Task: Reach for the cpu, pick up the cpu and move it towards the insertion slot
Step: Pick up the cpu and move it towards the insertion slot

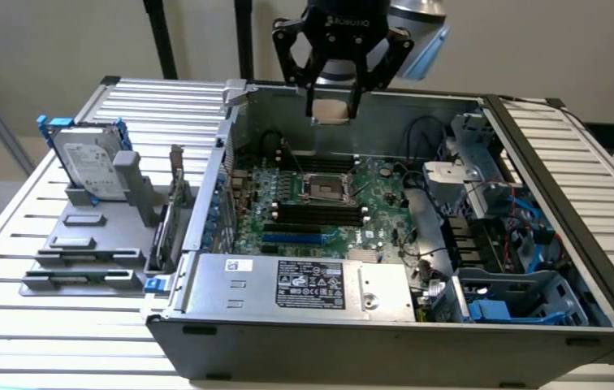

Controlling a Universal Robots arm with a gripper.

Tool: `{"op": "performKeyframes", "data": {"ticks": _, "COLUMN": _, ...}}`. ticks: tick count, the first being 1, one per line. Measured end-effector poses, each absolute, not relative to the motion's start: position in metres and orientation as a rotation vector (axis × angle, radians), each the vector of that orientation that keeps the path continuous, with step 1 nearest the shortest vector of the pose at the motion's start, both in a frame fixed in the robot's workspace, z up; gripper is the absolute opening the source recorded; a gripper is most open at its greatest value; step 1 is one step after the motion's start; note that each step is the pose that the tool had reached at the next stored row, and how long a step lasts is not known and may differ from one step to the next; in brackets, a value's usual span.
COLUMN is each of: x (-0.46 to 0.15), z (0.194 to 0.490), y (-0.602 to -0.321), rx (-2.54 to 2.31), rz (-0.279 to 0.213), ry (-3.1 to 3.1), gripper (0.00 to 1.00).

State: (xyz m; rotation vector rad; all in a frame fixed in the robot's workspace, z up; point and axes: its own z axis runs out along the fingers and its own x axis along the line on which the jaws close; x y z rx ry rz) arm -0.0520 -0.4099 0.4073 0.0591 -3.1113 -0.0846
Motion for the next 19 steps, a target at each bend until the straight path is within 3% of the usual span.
{"op": "performKeyframes", "data": {"ticks": 19, "x": -0.033, "z": 0.394, "y": -0.359, "rx": 0.058, "rz": -0.084, "ry": -3.111, "gripper": 0.55}}
